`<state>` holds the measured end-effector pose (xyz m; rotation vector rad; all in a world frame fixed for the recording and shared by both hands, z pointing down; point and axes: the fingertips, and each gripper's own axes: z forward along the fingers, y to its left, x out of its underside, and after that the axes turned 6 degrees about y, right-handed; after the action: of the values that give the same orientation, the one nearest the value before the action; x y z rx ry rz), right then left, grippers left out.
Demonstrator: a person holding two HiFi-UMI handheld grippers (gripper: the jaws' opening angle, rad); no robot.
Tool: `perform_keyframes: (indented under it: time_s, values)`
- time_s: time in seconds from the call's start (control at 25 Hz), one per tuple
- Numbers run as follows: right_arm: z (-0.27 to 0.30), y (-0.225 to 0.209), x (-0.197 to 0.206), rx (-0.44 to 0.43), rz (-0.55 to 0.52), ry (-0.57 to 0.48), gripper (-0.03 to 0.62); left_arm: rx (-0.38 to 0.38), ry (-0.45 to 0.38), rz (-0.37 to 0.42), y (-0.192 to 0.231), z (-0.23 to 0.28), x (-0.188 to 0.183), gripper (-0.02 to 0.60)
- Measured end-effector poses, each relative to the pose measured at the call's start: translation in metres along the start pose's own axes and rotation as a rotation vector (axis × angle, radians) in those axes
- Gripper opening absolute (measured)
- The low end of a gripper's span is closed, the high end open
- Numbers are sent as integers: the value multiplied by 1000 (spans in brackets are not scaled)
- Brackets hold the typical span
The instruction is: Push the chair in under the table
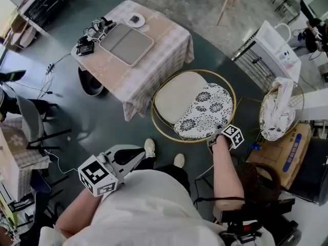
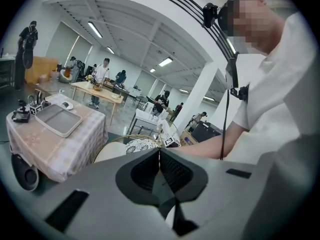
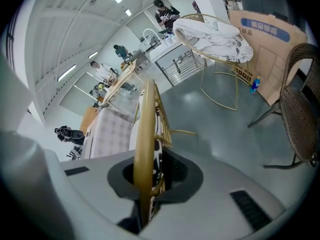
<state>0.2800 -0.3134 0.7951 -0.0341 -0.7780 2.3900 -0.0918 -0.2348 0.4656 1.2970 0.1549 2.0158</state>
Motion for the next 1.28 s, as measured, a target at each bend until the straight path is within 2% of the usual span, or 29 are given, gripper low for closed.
perform_keyframes:
  time_s: [0.44, 0.76, 1.04, 1.08, 1.2, 1.28]
  values:
    - [53, 83, 2, -19, -41, 12, 40, -85, -29, -76, 55, -62, 21, 12]
    - [85, 134, 5, -38, -98, 33, 41, -133, -51, -117, 79, -88, 31, 12]
    - [93, 146, 6, -46, -139, 33, 46, -121, -59, -102, 88, -94, 30, 12]
    - [92, 148, 7, -50, -155, 31, 53, -114, -57, -96, 89, -93, 30, 12]
    - [83, 152, 10, -59, -176, 3, 168, -75, -57, -75, 87, -85, 26, 12]
    - [69, 156, 15, -66, -193, -13, 198, -32, -60, -56, 83, -79, 21, 12]
